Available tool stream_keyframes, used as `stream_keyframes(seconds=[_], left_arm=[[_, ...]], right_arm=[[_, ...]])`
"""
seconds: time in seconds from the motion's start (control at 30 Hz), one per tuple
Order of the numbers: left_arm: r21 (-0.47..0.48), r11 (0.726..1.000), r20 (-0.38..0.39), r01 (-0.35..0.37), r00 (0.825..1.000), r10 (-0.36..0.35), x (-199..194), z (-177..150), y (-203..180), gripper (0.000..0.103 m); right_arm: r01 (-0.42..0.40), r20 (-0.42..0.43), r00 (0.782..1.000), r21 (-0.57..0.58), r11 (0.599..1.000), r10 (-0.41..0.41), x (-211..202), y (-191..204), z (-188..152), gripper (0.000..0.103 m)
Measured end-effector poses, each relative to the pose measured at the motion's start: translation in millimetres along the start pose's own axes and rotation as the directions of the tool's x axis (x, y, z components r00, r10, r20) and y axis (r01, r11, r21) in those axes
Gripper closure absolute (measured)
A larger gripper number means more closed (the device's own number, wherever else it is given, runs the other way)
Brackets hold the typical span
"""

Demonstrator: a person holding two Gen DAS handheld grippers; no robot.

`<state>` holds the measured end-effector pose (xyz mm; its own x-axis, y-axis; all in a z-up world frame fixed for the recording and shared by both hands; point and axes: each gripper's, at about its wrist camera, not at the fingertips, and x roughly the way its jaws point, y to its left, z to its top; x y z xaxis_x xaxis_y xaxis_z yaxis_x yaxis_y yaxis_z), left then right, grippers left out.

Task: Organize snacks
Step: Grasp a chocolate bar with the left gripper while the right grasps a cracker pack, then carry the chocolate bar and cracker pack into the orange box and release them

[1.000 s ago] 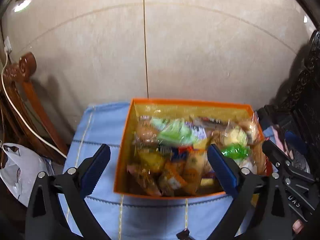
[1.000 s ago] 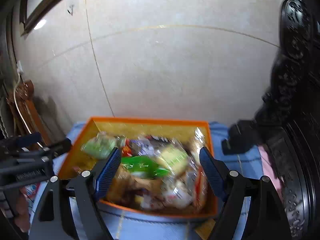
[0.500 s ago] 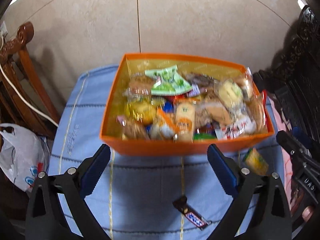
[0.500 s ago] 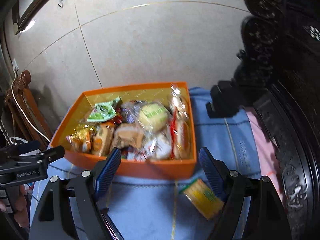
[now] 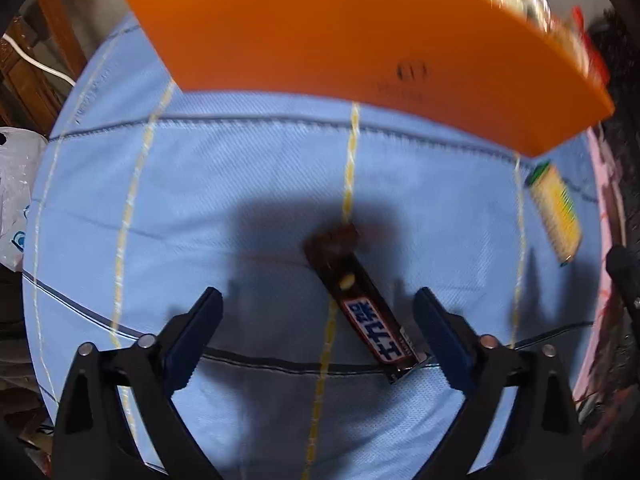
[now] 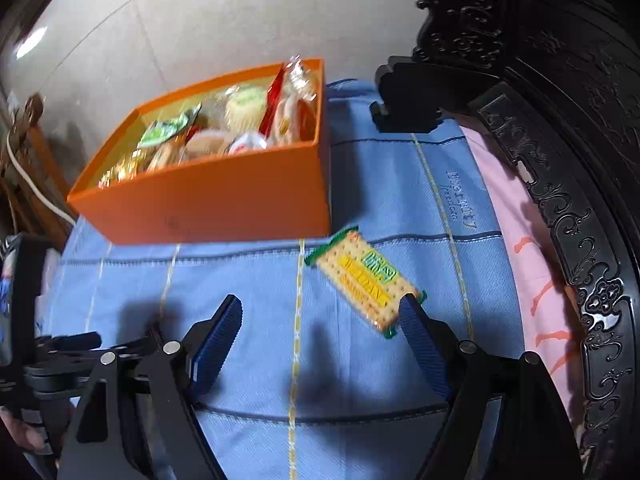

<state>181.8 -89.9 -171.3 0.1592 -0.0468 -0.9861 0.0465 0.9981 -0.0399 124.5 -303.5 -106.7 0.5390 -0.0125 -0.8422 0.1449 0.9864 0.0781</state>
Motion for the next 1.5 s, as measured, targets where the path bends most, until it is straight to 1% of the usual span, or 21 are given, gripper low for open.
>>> stream_keyframes(seconds=[0.03,0.07,0.1,0.13,0.2,0.27,0.33,0.5,0.53,0.57,0.63,0.8,0.83,0.87,0.9,1.0,1.03,1.1,1.27,1.4,1.5], left_arm=[[0.006,1.000,-0.022,0.016,1.000,-0.016,6.6,-1.2,-2.2,0.042],[0.017,0.999,-0.043,0.033,0.999,-0.032,12.5,-2.5,-4.2,0.046],[0.040,0.999,-0.020,0.017,1.000,-0.016,11.4,-4.0,-7.3,0.066],[0.079,0.997,-0.007,-0.001,1.000,0.001,10.9,-5.4,-10.8,0.076],[0.104,0.995,-0.011,0.005,1.000,-0.003,11.9,-6.3,-8.4,0.086],[0.103,0.993,-0.022,0.050,0.999,-0.048,12.1,-6.4,2.3,0.086],[0.119,0.992,-0.017,0.042,0.999,-0.040,11.8,-7.9,9.6,0.086],[0.128,0.990,-0.020,0.059,0.998,-0.057,12.2,-12.8,26.3,0.086],[0.128,0.990,-0.021,0.060,0.998,-0.058,12.0,-13.8,29.3,0.086],[0.126,0.990,-0.020,0.061,0.998,-0.059,11.6,-14.3,31.7,0.086],[0.128,0.989,0.002,0.070,0.997,-0.071,4.8,-15.7,37.7,0.086],[0.139,0.986,0.090,0.090,0.991,-0.103,-30.7,-15.2,45.9,0.086],[0.141,0.985,0.107,0.098,0.988,-0.114,-39.5,-13.0,47.5,0.086],[0.143,0.984,0.124,0.103,0.985,-0.121,-47.2,-11.9,48.6,0.086],[0.144,0.984,0.139,0.106,0.982,-0.126,-55.8,-6.0,48.3,0.086],[0.147,0.982,0.173,0.117,0.975,-0.142,-72.2,10.4,49.7,0.086],[0.141,0.984,0.178,0.107,0.975,-0.132,-72.0,11.4,49.0,0.086],[0.133,0.984,0.167,0.115,0.976,-0.137,-70.7,11.4,49.4,0.086],[0.126,0.985,0.131,0.119,0.982,-0.136,-56.1,11.5,52.5,0.086],[0.124,0.984,0.119,0.127,0.983,-0.142,-51.0,8.3,50.3,0.086],[0.117,0.984,0.107,0.133,0.983,-0.146,-47.7,8.1,50.2,0.086]], right_arm=[[-0.002,-0.006,1.000,-0.001,1.000,0.002,2.1,-0.9,-1.5,0.022],[0.003,-0.012,1.000,-0.001,1.000,-0.003,4.3,-2.4,-2.4,0.022],[0.019,-0.015,1.000,-0.005,1.000,-0.019,7.1,-4.7,-1.8,0.022],[0.036,-0.012,0.999,-0.013,0.999,-0.036,9.1,-6.5,-1.1,0.022],[0.089,0.000,0.996,-0.050,0.995,-0.089,17.6,-11.6,4.6,0.022],[0.122,-0.001,0.992,-0.081,0.989,-0.123,28.7,-14.3,10.7,0.022],[0.132,-0.021,0.991,-0.117,0.984,-0.136,48.8,-17.0,18.3,0.022],[0.138,-0.151,0.975,-0.163,0.977,-0.163,100.2,-14.3,10.7,0.025],[0.142,-0.136,0.977,-0.155,0.978,-0.163,98.0,-13.6,10.2,0.041],[0.125,-0.159,0.976,-0.134,0.983,-0.146,96.3,-12.0,10.8,0.047],[0.151,-0.140,0.975,-0.136,0.979,-0.170,86.8,-7.1,11.0,0.048],[0.041,-0.066,0.997,-0.090,0.995,-0.047,35.5,4.2,17.3,0.055],[0.001,-0.052,0.999,-0.096,0.995,-0.006,23.2,9.6,19.4,0.082],[-0.003,-0.046,0.999,-0.105,0.994,-0.001,15.1,13.9,20.9,0.086],[-0.053,-0.051,0.998,-0.110,0.992,0.048,8.3,19.3,22.4,0.086],[-0.050,-0.076,0.996,-0.155,0.987,0.039,11.2,33.1,22.0,0.086],[-0.066,-0.096,0.994,-0.133,0.989,0.054,15.3,29.6,21.0,0.086],[-0.081,-0.114,0.991,-0.093,0.992,0.070,23.9,24.3,20.2,0.086],[-0.071,-0.125,0.990,-0.084,0.994,0.061,35.5,19.3,21.7,0.084],[-0.102,-0.235,0.970,-0.134,0.986,0.068,56.6,26.1,9.3,0.079],[-0.110,-0.290,0.955,-0.175,0.978,0.056,73.3,35.0,-9.7,0.085]])
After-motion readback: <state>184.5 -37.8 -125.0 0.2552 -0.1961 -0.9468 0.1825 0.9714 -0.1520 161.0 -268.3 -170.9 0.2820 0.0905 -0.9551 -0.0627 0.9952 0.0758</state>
